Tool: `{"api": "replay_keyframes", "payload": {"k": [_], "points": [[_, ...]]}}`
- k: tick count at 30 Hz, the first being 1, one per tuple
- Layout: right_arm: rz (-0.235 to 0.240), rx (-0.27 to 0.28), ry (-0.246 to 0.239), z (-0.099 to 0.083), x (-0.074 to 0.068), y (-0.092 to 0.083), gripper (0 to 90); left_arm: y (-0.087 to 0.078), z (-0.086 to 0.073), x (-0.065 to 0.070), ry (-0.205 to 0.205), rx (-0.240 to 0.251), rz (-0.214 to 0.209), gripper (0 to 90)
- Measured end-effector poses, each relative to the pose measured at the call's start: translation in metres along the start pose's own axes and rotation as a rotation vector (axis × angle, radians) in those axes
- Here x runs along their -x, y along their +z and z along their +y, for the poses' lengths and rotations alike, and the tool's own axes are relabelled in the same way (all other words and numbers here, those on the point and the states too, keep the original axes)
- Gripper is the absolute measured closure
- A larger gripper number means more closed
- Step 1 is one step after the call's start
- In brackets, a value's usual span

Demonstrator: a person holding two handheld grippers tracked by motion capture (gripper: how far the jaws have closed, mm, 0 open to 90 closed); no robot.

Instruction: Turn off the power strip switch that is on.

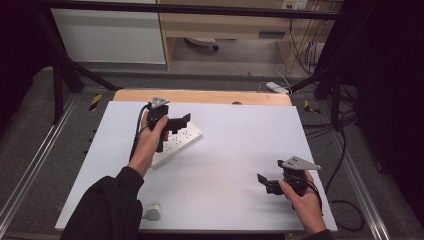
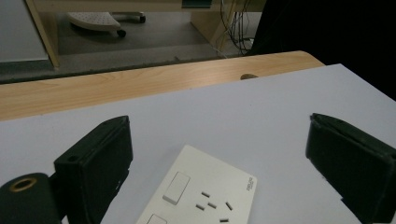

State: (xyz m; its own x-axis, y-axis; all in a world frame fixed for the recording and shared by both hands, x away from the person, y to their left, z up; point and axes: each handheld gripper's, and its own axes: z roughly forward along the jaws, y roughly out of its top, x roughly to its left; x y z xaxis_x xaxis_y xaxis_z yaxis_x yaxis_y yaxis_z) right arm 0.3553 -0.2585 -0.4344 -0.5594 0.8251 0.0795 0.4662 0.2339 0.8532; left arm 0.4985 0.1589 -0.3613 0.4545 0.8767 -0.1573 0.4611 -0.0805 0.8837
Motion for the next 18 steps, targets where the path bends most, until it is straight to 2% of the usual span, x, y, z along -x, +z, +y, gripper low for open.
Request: {"api": "replay_keyframes", "payload": {"k": [4, 8, 18], "points": [[-0.001, -0.003, 0.001, 0.000, 0.000, 0.000, 3.3, -0.013, 0.001, -0.005, 0.000, 0.011, -0.004, 7.2], [0.001, -0.007, 0.001, 0.000, 0.000, 0.001, 3.3, -0.026, 0.001, -0.007, -0.001, 0.003, 0.017, 7.1], [-0.001, -0.012, -0.012, -0.001, -0.001, 0.001, 3.3, -0.059, -0.008, -0.007, -0.005, 0.041, -0.015, 7.0]]}}
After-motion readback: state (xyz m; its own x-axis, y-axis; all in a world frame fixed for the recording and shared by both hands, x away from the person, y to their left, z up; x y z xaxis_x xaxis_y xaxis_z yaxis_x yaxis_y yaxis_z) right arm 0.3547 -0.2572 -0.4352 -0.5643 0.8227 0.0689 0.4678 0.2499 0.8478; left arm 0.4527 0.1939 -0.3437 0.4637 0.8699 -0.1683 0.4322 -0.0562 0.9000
